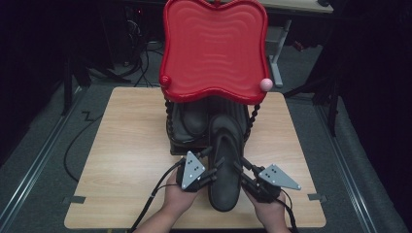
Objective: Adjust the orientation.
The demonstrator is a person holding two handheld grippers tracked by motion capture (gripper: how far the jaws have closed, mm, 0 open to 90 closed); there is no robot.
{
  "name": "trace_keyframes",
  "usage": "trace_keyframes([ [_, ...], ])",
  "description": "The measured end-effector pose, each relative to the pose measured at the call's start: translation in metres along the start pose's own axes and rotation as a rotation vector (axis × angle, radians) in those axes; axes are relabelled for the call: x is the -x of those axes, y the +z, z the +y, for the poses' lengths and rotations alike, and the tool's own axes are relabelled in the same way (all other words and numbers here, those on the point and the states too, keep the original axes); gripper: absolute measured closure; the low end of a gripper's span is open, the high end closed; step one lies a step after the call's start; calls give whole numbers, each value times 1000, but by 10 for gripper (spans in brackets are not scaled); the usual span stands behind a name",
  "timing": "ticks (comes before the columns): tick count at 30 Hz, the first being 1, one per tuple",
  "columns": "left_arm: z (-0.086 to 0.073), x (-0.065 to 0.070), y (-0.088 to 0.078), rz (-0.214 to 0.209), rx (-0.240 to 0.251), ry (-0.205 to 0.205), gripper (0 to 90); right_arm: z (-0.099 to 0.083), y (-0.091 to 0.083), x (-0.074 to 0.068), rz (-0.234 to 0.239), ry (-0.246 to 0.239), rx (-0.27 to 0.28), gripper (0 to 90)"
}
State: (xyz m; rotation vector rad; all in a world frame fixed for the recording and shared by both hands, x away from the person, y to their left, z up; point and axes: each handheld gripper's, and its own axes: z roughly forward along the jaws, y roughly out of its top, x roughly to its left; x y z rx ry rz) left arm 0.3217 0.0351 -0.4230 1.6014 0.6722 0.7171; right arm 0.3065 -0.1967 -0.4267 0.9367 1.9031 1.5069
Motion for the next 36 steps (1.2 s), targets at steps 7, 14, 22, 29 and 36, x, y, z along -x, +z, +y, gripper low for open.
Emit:
trace_keyframes([
  [7,9,-23,31,34,-4,4,509,15,32,22,-58,13,25,691],
  [14,9,-38,55,49,-19,-19,509,26,49,32,-108,22,33,697],
  [22,4,-42,67,81,-49,-52,501,23,64,42,-134,28,28,662],
  [29,4,-38,68,97,-51,-44,526,17,45,36,-119,0,36,514],
  [36,3,-35,67,103,-45,-45,525,-16,2,3,-101,-17,18,866],
])
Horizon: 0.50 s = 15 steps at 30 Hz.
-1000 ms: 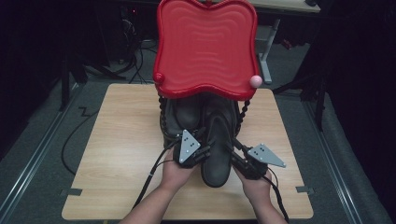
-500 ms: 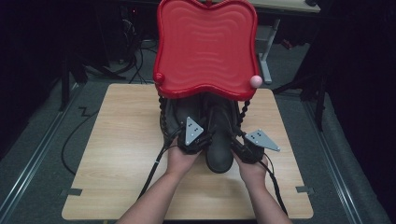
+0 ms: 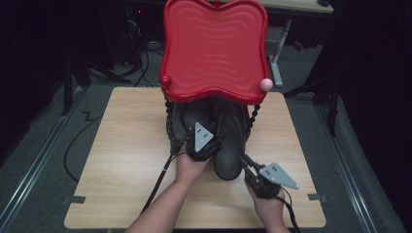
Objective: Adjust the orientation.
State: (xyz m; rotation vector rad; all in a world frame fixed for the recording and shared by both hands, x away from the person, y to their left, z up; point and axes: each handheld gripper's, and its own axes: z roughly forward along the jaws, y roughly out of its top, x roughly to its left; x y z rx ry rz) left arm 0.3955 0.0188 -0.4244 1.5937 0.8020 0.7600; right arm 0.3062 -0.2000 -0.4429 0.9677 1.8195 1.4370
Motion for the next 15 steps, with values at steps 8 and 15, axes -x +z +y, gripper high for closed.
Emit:
trace_keyframes([
  [8,-1,3,1,26,12,-13,535,-24,-19,-29,45,-37,-27,899],
  [15,-2,5,1,33,17,-26,540,-32,-18,-41,92,-77,-57,900],
])
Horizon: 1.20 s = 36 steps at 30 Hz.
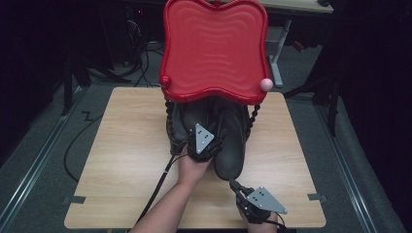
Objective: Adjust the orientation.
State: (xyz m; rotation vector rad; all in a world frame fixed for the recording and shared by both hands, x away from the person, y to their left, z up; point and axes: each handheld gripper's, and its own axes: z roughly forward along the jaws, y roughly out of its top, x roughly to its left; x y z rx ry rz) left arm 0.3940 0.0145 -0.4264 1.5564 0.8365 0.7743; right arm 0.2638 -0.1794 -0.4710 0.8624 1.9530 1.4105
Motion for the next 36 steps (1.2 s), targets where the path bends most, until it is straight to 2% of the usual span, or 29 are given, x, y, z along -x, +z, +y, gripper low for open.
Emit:
trace_keyframes([
  [4,0,0,0,3,1,-5,540,-2,3,-2,11,-16,-14,900],
  [11,0,-1,-1,4,3,-9,533,-2,9,-3,-1,-43,-16,900],
  [14,1,-1,-6,-2,15,-3,506,-2,12,1,-17,-38,-17,900],
  [18,1,-2,-17,-14,39,-4,487,-1,17,9,-25,4,-14,900],
  [23,-1,-5,-42,-22,67,-3,472,4,26,13,-29,25,-3,900],
  [27,-10,-12,-70,-7,55,-4,473,7,35,15,-37,21,-2,899],
  [29,-17,-16,-87,-7,46,-3,473,8,40,17,-43,21,4,899],
  [32,-36,-22,-114,19,9,21,472,12,47,19,-51,19,21,897],
  [33,-36,-22,-114,19,9,21,472,12,47,19,-51,19,21,897],
  [34,-45,-25,-123,29,2,15,472,16,52,22,-62,18,39,897],
  [36,-54,-29,-130,39,-1,1,472,18,55,24,-67,23,48,897],
])
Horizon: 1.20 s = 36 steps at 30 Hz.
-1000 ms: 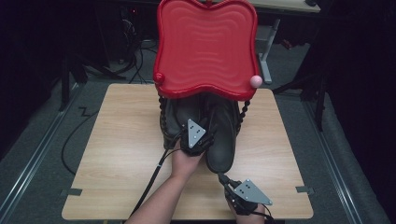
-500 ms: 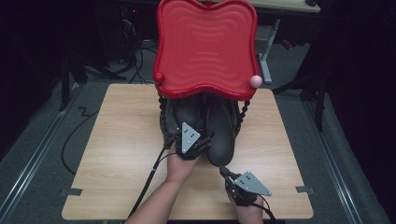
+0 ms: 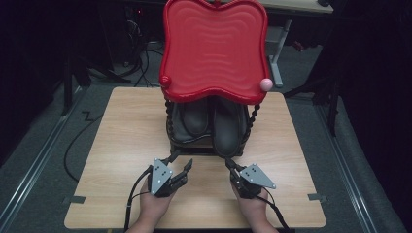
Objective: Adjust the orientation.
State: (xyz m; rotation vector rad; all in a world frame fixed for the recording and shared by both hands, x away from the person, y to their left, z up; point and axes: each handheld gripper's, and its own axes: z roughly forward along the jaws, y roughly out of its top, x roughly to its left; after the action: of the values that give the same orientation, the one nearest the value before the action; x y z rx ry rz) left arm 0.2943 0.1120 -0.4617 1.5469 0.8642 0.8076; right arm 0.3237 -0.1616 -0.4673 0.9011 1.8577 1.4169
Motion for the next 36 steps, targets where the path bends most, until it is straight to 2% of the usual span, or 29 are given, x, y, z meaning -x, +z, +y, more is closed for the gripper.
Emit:
trace_keyframes([
  [2,-4,-4,-2,2,-14,-14,471,3,4,2,-11,6,9,896],
  [6,-7,-6,-4,6,-19,-10,466,9,14,8,-28,18,20,895],
  [11,-12,-2,-3,-6,-34,22,465,14,24,13,-44,15,26,894],
  [18,-14,-1,-7,-4,-35,28,461,21,31,16,-48,14,30,885],
  [23,-15,-4,-16,20,-34,29,461,24,28,16,-41,28,51,877],
  [29,-18,-10,-26,54,-40,24,462,18,28,22,-41,23,40,883],
  [36,-20,-17,-37,80,-39,16,463,22,43,20,-29,20,40,882],
])
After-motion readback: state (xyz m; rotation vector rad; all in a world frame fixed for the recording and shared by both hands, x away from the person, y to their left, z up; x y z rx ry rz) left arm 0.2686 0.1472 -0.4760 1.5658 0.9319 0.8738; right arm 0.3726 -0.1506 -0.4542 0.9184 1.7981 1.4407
